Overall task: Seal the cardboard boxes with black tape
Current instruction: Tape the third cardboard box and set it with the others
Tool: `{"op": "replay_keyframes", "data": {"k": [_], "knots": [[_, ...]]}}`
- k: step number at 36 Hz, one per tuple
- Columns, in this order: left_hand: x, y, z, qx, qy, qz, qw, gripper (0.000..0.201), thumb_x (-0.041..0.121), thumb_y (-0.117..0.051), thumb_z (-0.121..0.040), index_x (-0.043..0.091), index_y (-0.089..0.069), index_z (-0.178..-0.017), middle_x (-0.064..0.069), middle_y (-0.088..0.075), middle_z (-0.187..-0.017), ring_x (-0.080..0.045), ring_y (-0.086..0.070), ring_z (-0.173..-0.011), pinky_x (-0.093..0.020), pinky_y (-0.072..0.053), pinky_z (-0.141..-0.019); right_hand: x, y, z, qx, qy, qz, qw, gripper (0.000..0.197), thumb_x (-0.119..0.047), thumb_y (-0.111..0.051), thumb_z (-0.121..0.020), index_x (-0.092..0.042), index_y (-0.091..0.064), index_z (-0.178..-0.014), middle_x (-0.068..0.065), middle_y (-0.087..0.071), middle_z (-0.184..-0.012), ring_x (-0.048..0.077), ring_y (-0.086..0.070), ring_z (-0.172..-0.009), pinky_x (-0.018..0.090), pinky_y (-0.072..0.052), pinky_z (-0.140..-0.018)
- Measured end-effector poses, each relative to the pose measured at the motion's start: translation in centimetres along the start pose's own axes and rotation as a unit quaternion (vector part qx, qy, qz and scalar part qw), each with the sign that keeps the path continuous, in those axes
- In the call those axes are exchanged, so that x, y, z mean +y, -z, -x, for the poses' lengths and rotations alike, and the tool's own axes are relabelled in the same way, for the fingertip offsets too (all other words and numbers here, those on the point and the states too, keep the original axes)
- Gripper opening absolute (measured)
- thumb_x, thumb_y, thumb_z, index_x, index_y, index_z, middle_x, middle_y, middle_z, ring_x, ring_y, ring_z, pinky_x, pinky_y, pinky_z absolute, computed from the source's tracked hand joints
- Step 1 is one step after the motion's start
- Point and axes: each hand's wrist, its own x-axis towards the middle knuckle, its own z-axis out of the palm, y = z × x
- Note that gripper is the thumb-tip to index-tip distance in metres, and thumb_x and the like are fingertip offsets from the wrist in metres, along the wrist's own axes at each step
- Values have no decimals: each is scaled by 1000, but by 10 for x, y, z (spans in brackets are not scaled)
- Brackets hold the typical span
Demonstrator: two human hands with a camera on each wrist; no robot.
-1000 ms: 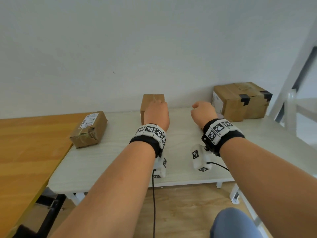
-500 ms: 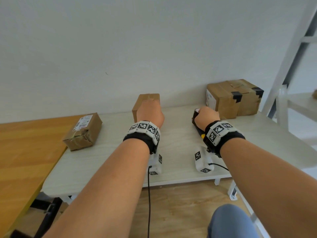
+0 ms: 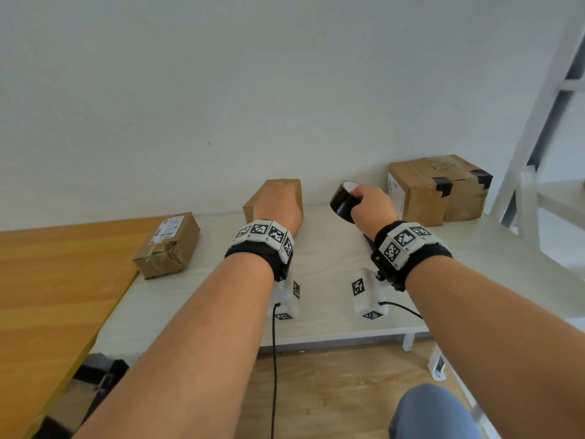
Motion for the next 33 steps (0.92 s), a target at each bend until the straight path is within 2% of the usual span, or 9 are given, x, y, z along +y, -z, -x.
{"op": "replay_keyframes", "data": {"k": [2,4,8,14,16,19,22,25,33], "knots": [[0,-2,-2,6,-12,8,1000,32,-3,-40,-84,5,-66,-100,-9,-65,-102,-26,-60,-95,-32,-48,-76,-4,-4,0,-2,11,-33,999,41,5,-41,-86,-11,-62,-117,5,-60,-96,18,-49,-87,26,-39,-75],[0,-3,-4,7,-19,6,1000,32,-2,-40,-83,8,-67,-98,-7,-65,-99,-26,-61,-93,-34,-51,-78,-8,-7,-3,-11,13,-48,999,40,4,-43,-85,-10,-60,-118,9,-61,-103,22,-53,-90,26,-39,-70],[2,-2,-8,-9,-30,7,999,23,2,-40,-84,7,-63,-86,-10,-61,-90,-28,-59,-85,-34,-46,-71,-15,-12,-3,-17,24,-68,997,34,6,-45,-81,-8,-61,-107,7,-58,-91,22,-53,-82,21,-33,-52],[8,0,-14,-15,-23,50,998,20,25,-46,-94,13,-53,-79,-4,-54,-86,-21,-52,-80,-30,-34,-67,-21,-16,-2,-28,37,-89,995,32,8,-45,-79,-9,-61,-100,6,-59,-85,20,-53,-74,22,-36,-52],[9,0,-13,-13,-24,66,997,21,28,-49,-93,12,-57,-83,-4,-60,-88,-21,-55,-81,-29,-36,-67,-22,-16,-1,-29,44,-96,994,30,8,-46,-79,-9,-61,-98,6,-59,-84,18,-52,-70,22,-37,-52],[8,-2,-11,-11,-21,90,996,22,28,-53,-92,14,-68,-98,-3,-65,-91,-21,-60,-86,-28,-41,-70,-22,-16,-1,-25,48,-104,993,27,7,-45,-78,-8,-61,-94,6,-60,-82,15,-52,-67,22,-37,-52],[7,-2,-9,2,-14,110,994,20,26,-55,-90,14,-70,-94,-1,-68,-86,-21,-62,-84,-29,-42,-69,-20,-16,-1,-20,50,-101,993,26,7,-45,-78,-2,-63,-94,9,-59,-80,18,-50,-67,22,-37,-52],[8,-1,-8,14,-13,117,993,21,26,-55,-91,14,-72,-96,-3,-70,-89,-19,-62,-85,-31,-47,-74,-18,-16,-1,-19,51,-104,993,26,6,-46,-78,-1,-64,-95,11,-60,-82,21,-52,-71,23,-39,-54],[9,0,-5,46,2,116,992,22,22,-51,-93,14,-72,-97,-2,-70,-90,-20,-62,-85,-31,-48,-75,-18,-16,-2,-22,52,-116,992,27,6,-46,-78,-1,-64,-96,11,-61,-83,18,-51,-68,22,-40,-53]]}}
